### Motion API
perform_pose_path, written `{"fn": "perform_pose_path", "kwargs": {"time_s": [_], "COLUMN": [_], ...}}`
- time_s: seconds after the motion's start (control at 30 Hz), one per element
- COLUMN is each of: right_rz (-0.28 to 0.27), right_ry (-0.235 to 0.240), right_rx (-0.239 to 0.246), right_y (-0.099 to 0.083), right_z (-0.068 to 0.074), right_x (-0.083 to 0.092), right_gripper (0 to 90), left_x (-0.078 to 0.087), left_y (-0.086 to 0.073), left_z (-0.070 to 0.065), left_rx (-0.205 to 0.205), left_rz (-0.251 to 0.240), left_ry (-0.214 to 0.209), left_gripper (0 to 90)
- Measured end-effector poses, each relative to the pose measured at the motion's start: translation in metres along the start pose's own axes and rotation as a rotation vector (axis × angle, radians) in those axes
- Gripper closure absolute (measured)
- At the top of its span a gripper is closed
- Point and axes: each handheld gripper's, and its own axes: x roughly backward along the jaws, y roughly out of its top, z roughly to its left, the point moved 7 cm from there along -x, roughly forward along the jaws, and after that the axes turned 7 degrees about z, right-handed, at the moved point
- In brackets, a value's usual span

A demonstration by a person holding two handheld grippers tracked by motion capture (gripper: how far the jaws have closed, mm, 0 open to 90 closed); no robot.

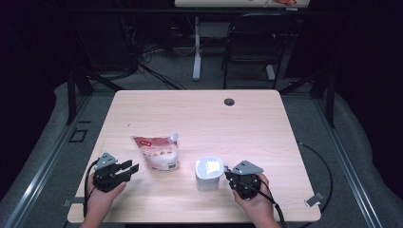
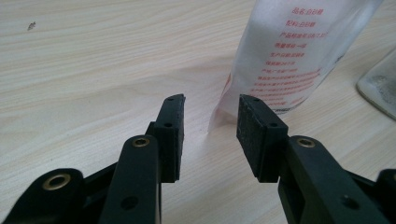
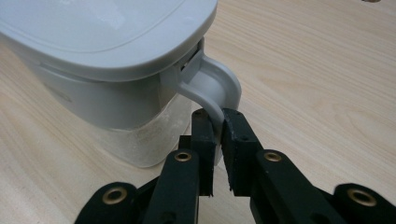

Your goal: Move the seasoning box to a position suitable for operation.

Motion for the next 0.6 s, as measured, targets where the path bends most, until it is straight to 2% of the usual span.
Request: {"fn": "perform_pose_path", "kwargs": {"time_s": [0.6], "right_rz": [0.027], "right_ry": [0.015], "right_rx": [0.015], "right_y": [-0.0075], "right_z": [0.0052], "right_x": [0.0097], "right_gripper": [84.8], "left_x": [0.0010], "left_y": [0.0003], "left_z": [0.0008], "left_rx": [0.000], "left_rz": [-0.007], "left_ry": [0.007], "left_gripper": [61.3]}}
